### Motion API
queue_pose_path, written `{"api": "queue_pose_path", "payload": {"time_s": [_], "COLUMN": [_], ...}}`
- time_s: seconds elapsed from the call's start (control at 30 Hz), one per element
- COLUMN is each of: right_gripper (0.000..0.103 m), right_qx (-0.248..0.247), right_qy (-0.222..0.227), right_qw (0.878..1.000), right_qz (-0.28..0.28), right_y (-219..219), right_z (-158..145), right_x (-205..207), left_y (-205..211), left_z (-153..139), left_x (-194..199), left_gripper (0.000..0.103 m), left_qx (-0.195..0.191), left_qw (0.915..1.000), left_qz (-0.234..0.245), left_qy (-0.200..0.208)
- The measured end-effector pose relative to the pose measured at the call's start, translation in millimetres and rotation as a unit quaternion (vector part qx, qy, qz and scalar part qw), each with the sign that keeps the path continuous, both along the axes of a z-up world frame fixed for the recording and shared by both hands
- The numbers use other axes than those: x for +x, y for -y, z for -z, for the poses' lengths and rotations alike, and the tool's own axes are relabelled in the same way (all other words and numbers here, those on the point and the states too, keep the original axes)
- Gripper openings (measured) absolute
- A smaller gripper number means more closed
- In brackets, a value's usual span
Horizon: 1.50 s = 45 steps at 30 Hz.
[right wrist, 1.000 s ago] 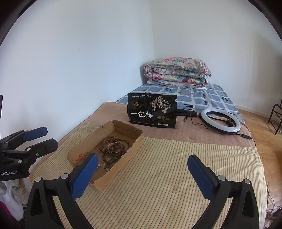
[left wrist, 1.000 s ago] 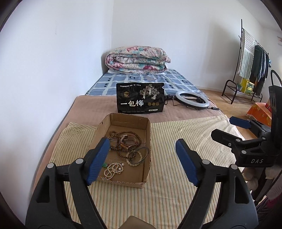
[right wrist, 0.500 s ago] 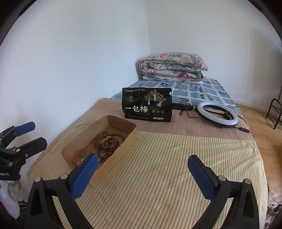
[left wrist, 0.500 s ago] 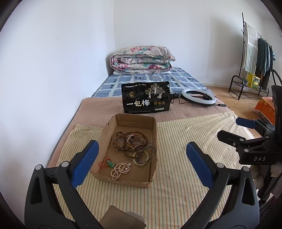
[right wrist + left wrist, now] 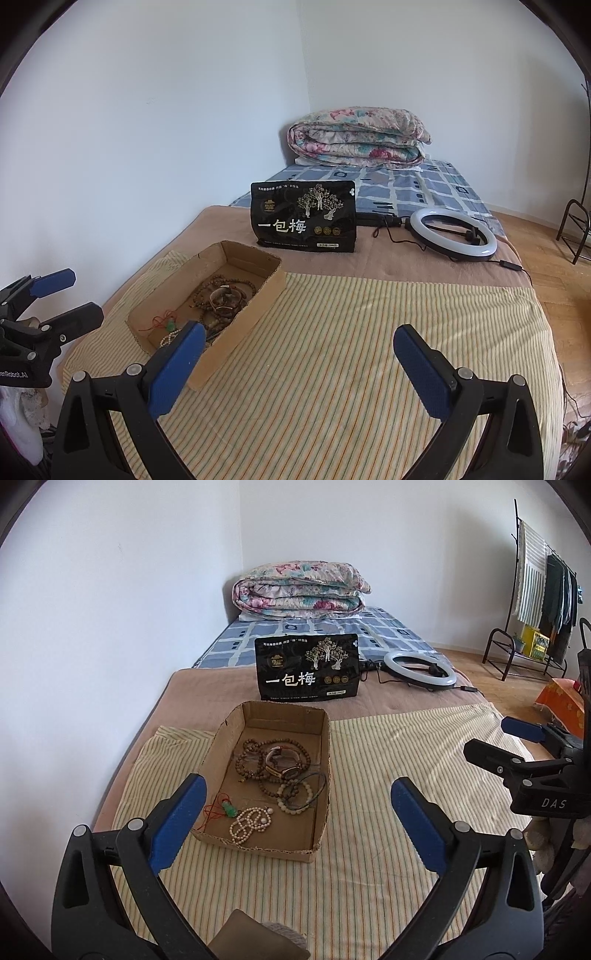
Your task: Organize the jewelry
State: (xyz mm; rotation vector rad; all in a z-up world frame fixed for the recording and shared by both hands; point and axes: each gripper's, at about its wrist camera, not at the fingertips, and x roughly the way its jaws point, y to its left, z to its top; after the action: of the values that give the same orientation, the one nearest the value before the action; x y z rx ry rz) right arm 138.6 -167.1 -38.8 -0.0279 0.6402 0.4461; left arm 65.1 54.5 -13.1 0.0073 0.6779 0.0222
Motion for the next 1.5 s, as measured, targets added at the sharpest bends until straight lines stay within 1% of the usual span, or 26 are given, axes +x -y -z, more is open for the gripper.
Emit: {"api": "queue_pose_path", "payload": {"time_s": [1.5], "right_gripper": [0.103], "right_qx": [0.001], "right_qy": [0.003], "right_qw": [1.0], "right_qz": [-0.001], "right_y": [-3.7], "right_z": [-0.5], "right_x": [-2.3], "left_y": [4.9], "left_z": [-2.3], "left_x": [0.7], "left_gripper": [0.102], "left_qx": [-0.007], "left_qw": [1.0], "left_qz": [-0.002], "left_qy": [-0.002]}}
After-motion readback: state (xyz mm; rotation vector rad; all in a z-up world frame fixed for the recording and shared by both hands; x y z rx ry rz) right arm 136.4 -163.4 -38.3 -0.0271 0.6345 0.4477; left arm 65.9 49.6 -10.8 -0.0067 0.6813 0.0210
